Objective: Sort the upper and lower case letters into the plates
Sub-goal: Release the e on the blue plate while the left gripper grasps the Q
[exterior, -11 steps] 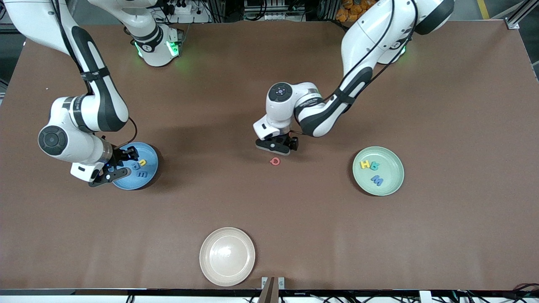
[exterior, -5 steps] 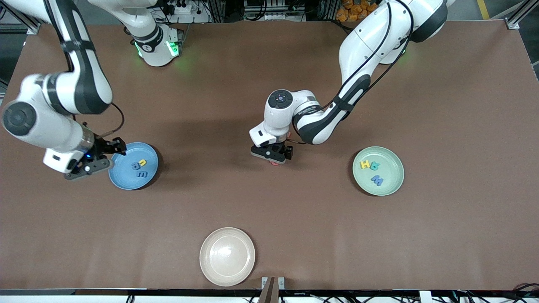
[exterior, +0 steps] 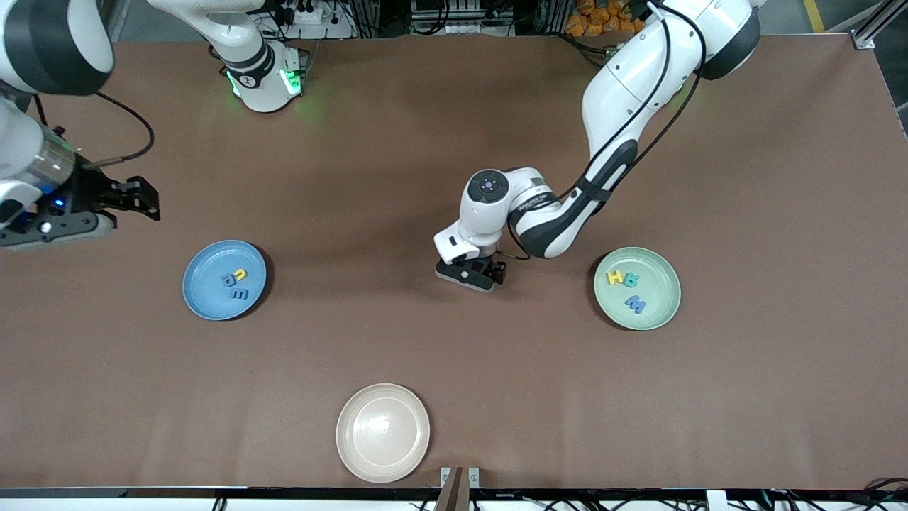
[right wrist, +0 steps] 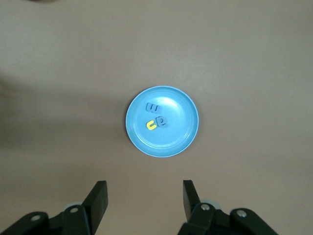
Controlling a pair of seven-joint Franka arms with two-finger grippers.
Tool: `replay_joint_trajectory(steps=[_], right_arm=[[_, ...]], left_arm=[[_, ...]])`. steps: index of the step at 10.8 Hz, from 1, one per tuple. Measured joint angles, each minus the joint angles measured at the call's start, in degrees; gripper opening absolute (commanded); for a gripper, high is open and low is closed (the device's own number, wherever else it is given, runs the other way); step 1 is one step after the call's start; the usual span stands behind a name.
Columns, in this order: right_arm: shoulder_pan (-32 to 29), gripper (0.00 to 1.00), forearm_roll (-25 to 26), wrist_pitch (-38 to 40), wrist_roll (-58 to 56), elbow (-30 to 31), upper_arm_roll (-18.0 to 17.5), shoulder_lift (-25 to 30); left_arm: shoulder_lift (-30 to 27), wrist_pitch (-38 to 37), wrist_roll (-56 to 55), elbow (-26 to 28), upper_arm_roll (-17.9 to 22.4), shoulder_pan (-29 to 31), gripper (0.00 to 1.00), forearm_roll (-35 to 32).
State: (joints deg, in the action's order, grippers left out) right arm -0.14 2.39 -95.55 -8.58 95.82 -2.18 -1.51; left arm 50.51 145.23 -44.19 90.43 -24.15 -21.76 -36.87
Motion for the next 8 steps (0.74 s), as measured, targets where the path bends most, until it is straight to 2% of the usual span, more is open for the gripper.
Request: replay_joint_trajectory(steps=[1, 2, 3, 4, 5, 8], right_arm=[[0.2, 0.96, -0.1, 0.2, 0.1, -0.6, 0.8, 0.2], [0.3, 1.00, -1.2, 0.2, 1.1, -0.7, 1.6, 0.2], [0.4, 1.00, -2.8, 0.2, 2.5, -0.7, 2.6, 0.3], [0.4, 1.00, -3.8, 0.2, 3.4, -0.8, 3.3, 0.5], [0.4, 1.00, -4.1, 0.3, 3.6, -0.9, 3.5, 0.6], [1.0, 1.00, -4.3, 1.9, 4.0, -1.5, 3.6, 1.0]], left_arm=[[0.1, 0.0, 0.1, 0.0, -0.1, -0.2, 1.00, 0.0], [0.2, 0.0, 0.1, 0.0, -0.2, -0.7, 1.00, 0.0], [0.3, 0.0, 0.0, 0.0, -0.2, -1.0, 0.84, 0.0], [0.3, 0.0, -0.3, 0.1, -0.3, -1.4, 0.65, 0.0], [0.2, 0.0, -0.3, 0.1, -0.3, -1.6, 0.52, 0.0], [0.0, 0.0, -0.3, 0.1, -0.6, -1.6, 0.43, 0.0]])
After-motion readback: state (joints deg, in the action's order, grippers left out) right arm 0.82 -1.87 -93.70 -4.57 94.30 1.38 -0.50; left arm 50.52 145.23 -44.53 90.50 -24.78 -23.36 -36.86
